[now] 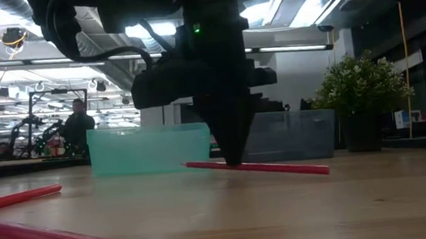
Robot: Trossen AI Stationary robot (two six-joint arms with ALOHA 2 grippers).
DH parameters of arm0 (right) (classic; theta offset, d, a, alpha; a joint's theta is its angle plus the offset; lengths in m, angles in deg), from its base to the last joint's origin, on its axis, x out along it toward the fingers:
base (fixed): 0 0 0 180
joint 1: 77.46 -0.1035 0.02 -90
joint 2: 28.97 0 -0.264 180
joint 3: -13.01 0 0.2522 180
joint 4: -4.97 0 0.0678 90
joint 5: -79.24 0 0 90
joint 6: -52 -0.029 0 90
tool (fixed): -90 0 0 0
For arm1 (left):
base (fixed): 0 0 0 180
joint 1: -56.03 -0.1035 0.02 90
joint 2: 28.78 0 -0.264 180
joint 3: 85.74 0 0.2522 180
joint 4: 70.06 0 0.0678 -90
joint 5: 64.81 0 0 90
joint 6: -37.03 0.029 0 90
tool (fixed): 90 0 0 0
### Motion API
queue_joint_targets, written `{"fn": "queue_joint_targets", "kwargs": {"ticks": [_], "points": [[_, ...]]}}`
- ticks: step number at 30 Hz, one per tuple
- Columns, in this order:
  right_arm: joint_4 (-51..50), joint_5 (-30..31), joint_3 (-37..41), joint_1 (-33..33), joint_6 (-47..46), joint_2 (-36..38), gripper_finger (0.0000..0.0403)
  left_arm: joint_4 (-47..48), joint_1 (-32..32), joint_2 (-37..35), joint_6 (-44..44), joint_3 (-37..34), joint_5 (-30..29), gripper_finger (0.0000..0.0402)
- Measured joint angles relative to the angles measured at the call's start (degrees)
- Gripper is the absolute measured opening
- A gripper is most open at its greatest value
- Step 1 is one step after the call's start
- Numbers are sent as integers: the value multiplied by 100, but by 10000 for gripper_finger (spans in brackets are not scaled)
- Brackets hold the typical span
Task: Sort pens & pencils
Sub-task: Put the red pencil into the green bin
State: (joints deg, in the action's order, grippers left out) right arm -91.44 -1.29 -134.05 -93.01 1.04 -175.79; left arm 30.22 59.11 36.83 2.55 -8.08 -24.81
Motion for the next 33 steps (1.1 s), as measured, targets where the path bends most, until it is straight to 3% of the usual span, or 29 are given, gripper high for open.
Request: {"fn": "queue_joint_targets", "kwargs": {"ticks": [33], "points": [[-179,34,-175,63,27,295,2,345,0,-2,55,-2,-169,85]]}}
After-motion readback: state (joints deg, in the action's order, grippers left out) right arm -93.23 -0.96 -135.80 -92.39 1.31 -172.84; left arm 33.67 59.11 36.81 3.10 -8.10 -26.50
